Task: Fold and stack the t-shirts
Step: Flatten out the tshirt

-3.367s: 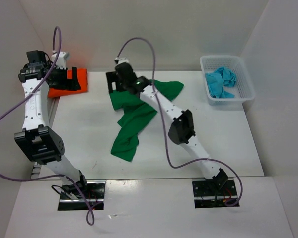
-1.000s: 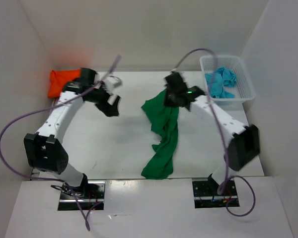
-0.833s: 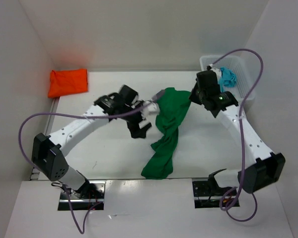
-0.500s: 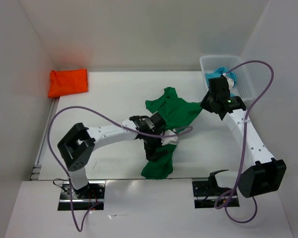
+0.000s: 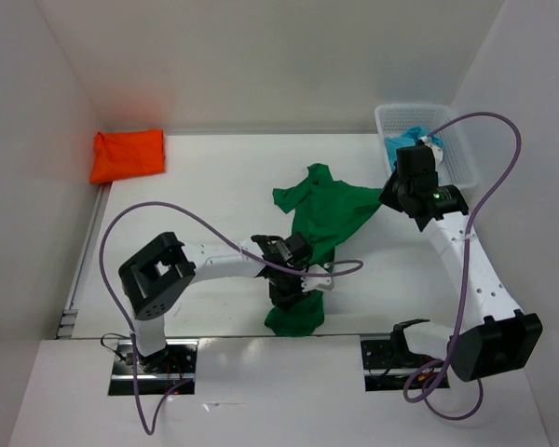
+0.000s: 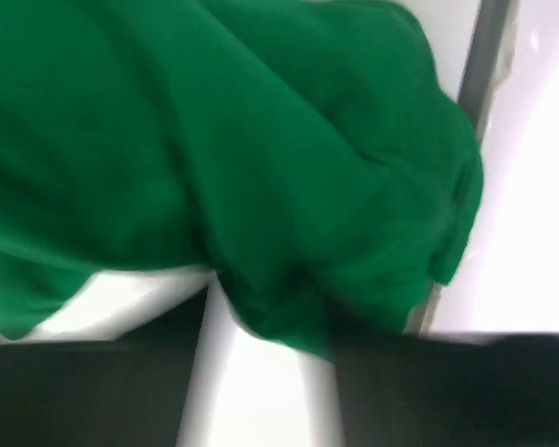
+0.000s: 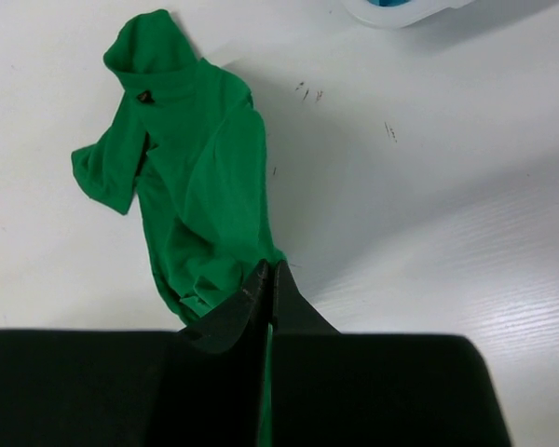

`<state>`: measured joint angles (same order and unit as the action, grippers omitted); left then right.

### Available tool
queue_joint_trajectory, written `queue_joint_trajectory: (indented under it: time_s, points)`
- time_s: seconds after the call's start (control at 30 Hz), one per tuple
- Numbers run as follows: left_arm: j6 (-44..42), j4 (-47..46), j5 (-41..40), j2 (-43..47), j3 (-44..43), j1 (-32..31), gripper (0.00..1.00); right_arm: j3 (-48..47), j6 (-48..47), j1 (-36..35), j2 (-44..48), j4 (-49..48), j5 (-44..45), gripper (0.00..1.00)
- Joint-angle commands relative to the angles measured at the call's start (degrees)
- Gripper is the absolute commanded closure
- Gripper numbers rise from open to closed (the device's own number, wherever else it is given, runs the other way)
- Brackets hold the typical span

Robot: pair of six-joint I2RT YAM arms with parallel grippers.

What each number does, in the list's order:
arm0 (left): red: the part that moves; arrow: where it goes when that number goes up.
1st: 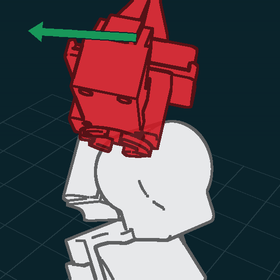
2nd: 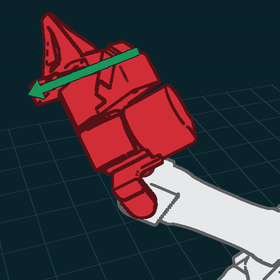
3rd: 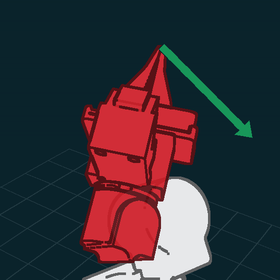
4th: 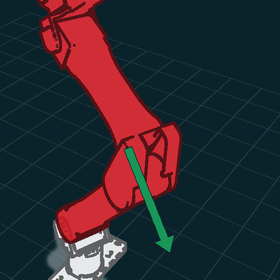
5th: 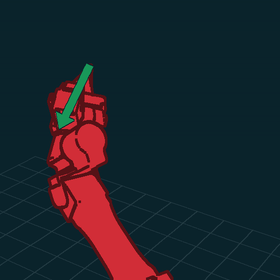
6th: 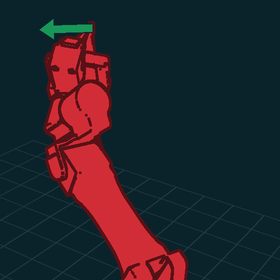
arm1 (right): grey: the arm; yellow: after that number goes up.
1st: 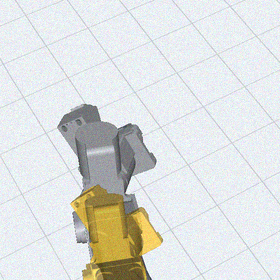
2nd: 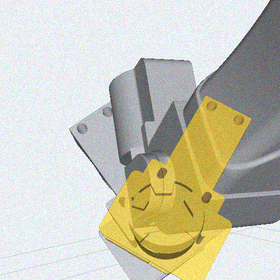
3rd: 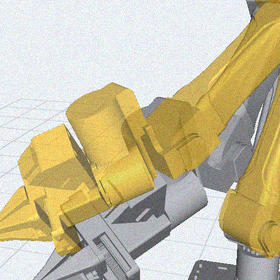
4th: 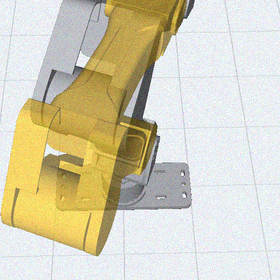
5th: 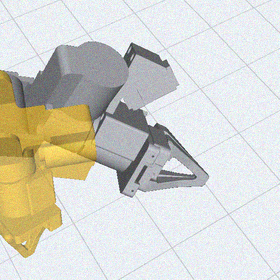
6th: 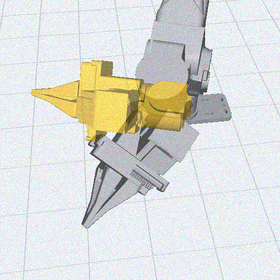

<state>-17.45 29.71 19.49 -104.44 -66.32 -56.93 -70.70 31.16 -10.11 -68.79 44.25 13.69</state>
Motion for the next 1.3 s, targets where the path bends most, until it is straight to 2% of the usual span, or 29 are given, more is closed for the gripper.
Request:
queue_joint_trajectory:
  time_s: [0.0, 0.03, 0.13, 0.23, 0.27, 0.3, 0.33, 0.37, 0.43, 0.47, 0.5, 0.57, 0.63, 0.7, 0.73, 0.8, 0.83, 0.93, 0.97, 1.0, 1.03, 1.07, 1.13, 1.27]
  points:
    - [0.14, 1.93, 4.95, -3.49, 1.73, -0.64, 0.77, -0.76, -1.36, 0.35, 1.21, -0.39, 0.63, 1.0]
    - [0.14, 1.93, 4.95, -3.49, 1.03, -0.64, 1.0, -0.76, -1.36, 0.35, 1.21, -0.39, 0.63, 1.0]
    - [0.14, 6.04, 2.77, -2.0, -2.04, 3.91, 1.0, -1.37, -1.36, 1.92, 1.21, -3.29, -1.55, 1.0]
    - [-1.96, 10.34, -8.12, 3.01, -10.11, 16.37, 1.0, -5.49, -3.55, 6.14, -1.77, -7.06, -6.54, 1.0]
    - [-2.58, 11.23, -11.37, 4.5, -13.79, 20.67, 1.0, -9.59, -4.26, 7.46, -3.87, -8.2, -8.14, 1.0]
    - [-4.24, 12.11, -14.44, 4.51, -23.4, 29.07, 1.0, -12.33, -4.26, 8.78, -5.02, -9.95, -9.37, 1.0]
    - [-4.95, 13.51, -19.44, 4.51, -29.15, 32.89, 1.0, -15.32, -5.05, 11.23, -6.34, -10.49, -11.74, 1.0]
    - [-5.57, 13.53, -21.49, 4.51, -34.95, 36.33, 1.0, -22.05, -5.05, 12.12, -7.66, -10.5, -12.37, 1.0]
    - [-7.5, 15.45, -23.7, 3.19, -45.51, 43.0, 1.0, -28.85, -5.05, 12.66, -11.44, -10.5, -13.16, 1.0]
    - [-8.29, 16.33, -23.7, 2.5, -52.78, 44.0, 1.0, -34.37, -5.05, 12.66, -12.49, -10.5, -14.47, 1.0]
    - [-9.52, 17.3, -23.7, 2.49, -54.25, 44.01, 1.0, -36.33, -5.05, 12.66, -13.37, -9.63, -15.27, 1.0]
    - [-11.81, 17.31, -23.7, 4.93, -51.73, 44.01, 1.0, -36.36, -5.05, 11.7, -14.09, -9.09, -18.42, 1.0]
    - [-13.65, 15.48, -23.18, 7.84, -39.81, 41.65, 0.99, -32.51, -5.05, 9.77, -10.68, -9.09, -18.97, 1.0]
    - [-14.36, 13.98, -23.7, 12.06, -30.58, 40.41, 0.97, -24.17, -4.35, 6.78, -7.69, -9.79, -20.45, 1.0]
    - [-14.89, 11.62, -24.31, 13.46, -21.74, 40.4, 0.97, -20.92, -3.57, 6.07, -4.36, -9.8, -21.42, 1.0]
    - [-14.89, 10.98, -24.32, 16.72, -14.31, 40.4, 0.97, -12.13, -1.63, 3.61, -1.44, -10.32, -22.04, 1.0]
    - [-14.89, 10.98, -24.32, 18.64, -7.66, 40.4, 0.97, -6.53, -0.84, 3.0, 1.62, -10.32, -22.74, 1.0]
    - [-15.76, 11.59, -24.32, 23.38, 4.22, 40.4, 0.85, 2.98, 2.24, 0.62, 6.63, -10.32, -24.33, 1.0]
    - [-16.99, 13.16, -24.32, 24.71, 6.71, 40.4, 0.75, 4.85, 2.76, 0.01, 7.7, -9.37, -24.33, 1.0]
    - [-18.57, 14.83, -22.32, 25.94, 8.65, 40.4, 0.53, 6.61, 3.55, -0.69, 8.67, -8.4, -23.81, 1.0]
    - [-20.58, 17.2, -20.82, 28.13, 9.89, 40.4, 0.43, 9.58, 3.56, -0.7, 9.72, -8.39, -23.02, 1.0]
    - [-23.82, 21.83, -19.5, 29.02, 10.6, 41.01, 0.37, 10.83, 4.34, -0.7, 11.47, -7.52, -23.01, 1.0]
    - [-25.96, 25.12, -16.24, 31.13, 9.47, 42.24, 0.3, 12.85, 4.35, -0.7, 12.11, -7.51, -22.49, 1.0]
    - [-22.29, 22.41, -16.94, 29.22, 2.8, 47.59, 0.26, 14.97, 4.88, -0.7, 12.9, -8.13, -22.48, 1.0]
